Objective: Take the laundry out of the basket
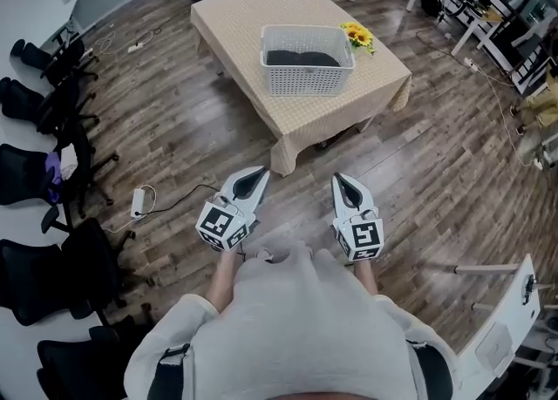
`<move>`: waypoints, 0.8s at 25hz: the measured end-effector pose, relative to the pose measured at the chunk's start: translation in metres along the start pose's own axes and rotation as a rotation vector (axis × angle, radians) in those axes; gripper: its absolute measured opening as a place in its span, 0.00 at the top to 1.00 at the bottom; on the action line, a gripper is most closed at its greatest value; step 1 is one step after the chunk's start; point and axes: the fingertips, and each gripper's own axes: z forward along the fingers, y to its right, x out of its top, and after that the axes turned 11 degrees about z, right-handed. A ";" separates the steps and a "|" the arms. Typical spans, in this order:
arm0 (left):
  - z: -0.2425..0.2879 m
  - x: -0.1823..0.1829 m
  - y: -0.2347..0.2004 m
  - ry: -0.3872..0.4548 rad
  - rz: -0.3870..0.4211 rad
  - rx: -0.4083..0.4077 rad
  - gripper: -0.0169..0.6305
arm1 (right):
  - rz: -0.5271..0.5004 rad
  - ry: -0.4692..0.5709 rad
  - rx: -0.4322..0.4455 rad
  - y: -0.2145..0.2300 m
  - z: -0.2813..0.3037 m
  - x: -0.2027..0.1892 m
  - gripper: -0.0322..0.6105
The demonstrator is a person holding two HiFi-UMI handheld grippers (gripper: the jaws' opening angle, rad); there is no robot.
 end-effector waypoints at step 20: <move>0.050 0.002 0.035 -0.006 0.010 0.082 0.96 | 0.017 0.005 0.077 0.058 -0.009 -0.007 0.95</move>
